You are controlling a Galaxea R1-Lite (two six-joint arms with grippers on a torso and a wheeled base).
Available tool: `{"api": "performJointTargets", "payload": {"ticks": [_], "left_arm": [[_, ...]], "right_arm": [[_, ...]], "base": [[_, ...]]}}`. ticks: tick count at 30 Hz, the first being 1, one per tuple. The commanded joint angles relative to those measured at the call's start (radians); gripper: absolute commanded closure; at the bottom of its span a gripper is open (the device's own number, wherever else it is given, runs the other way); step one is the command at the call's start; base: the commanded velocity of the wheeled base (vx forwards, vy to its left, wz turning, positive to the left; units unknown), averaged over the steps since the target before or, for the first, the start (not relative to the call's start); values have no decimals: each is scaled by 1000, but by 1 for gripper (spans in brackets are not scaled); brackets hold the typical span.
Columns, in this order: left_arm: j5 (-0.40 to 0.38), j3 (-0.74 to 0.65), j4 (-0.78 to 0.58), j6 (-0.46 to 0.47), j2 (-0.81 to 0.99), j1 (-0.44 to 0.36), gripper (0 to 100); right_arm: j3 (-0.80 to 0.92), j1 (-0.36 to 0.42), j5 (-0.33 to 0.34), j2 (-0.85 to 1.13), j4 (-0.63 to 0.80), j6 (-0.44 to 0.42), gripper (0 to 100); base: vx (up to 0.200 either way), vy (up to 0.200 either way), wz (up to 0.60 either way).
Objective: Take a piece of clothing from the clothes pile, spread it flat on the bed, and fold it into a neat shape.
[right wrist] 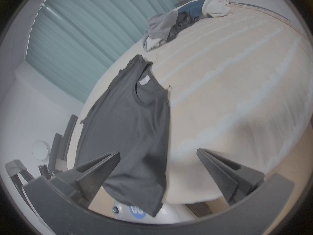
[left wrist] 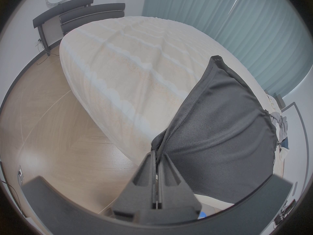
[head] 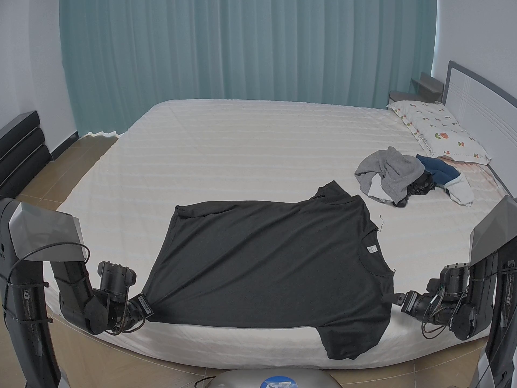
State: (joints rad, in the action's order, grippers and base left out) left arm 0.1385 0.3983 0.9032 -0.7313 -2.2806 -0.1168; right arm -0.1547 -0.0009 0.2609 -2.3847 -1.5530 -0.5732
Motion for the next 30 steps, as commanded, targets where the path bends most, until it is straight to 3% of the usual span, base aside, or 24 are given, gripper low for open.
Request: {"api": "performJointTargets", "payload": {"ticks": [1, 12, 13, 30], "left_arm": [[0, 1, 0, -4, 4, 0, 100], [-19, 2, 3, -39, 13, 3, 100], [-19, 2, 2, -39, 13, 3, 100], [-17, 2, 89, -105, 33, 5, 100]], "right_arm": [[-95, -2, -6, -28, 5, -14, 0], [-206, 4, -15, -79, 77, -11, 0], [-217, 5, -15, -77, 94, -10, 100], [-445, -2, -51, -67, 212, -11, 100]], "base": [[0, 0, 0], [0, 0, 0], [0, 0, 0], [0, 0, 0]]}}
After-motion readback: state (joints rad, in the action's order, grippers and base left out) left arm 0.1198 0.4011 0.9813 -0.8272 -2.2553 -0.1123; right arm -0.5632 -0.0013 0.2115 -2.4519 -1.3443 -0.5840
